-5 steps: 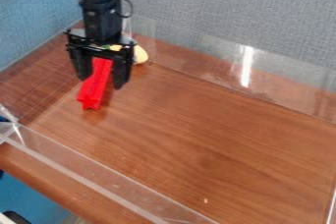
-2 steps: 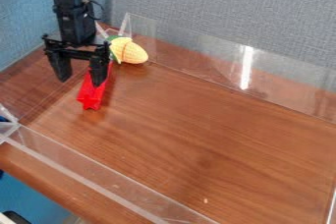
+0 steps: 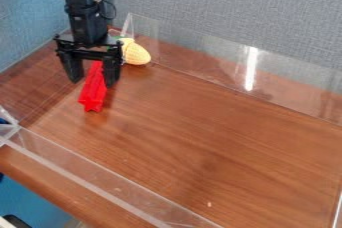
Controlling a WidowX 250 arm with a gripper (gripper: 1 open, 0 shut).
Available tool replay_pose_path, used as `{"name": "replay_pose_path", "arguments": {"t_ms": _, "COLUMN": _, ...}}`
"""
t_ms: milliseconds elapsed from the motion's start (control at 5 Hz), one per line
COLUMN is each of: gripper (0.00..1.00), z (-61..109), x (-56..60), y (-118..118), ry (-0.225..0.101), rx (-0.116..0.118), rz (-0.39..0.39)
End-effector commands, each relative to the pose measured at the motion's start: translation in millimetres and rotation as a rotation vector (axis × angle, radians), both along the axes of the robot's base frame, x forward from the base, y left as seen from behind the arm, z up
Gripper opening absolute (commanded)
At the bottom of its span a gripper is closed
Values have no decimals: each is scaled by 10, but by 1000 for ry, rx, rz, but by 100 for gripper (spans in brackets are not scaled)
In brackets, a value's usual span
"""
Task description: Put the red object to the right side of the table
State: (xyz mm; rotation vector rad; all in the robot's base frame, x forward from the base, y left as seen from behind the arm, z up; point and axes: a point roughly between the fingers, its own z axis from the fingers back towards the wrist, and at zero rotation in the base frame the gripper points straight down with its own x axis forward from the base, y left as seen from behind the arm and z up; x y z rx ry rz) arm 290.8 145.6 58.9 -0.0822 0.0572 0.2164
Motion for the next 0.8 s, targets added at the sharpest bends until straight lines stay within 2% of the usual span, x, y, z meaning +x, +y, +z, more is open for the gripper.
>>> {"name": "replay_pose_path", "arguments": {"t_ms": 0, "gripper": 100, "z": 163, "x": 79, "y": -58, "ry": -50, "rx": 35, "rz": -16}}
{"name": "replay_pose_path", "arguments": {"t_ms": 200, "gripper": 100, "z": 176, "x": 27, "y": -150, "ry": -48, "rx": 32, "rz": -17}}
{"name": "replay_pose_path", "arguments": {"t_ms": 600, "gripper": 100, "z": 183, "x": 142, "y": -226, "ry": -68, "rx": 33, "rz": 48}}
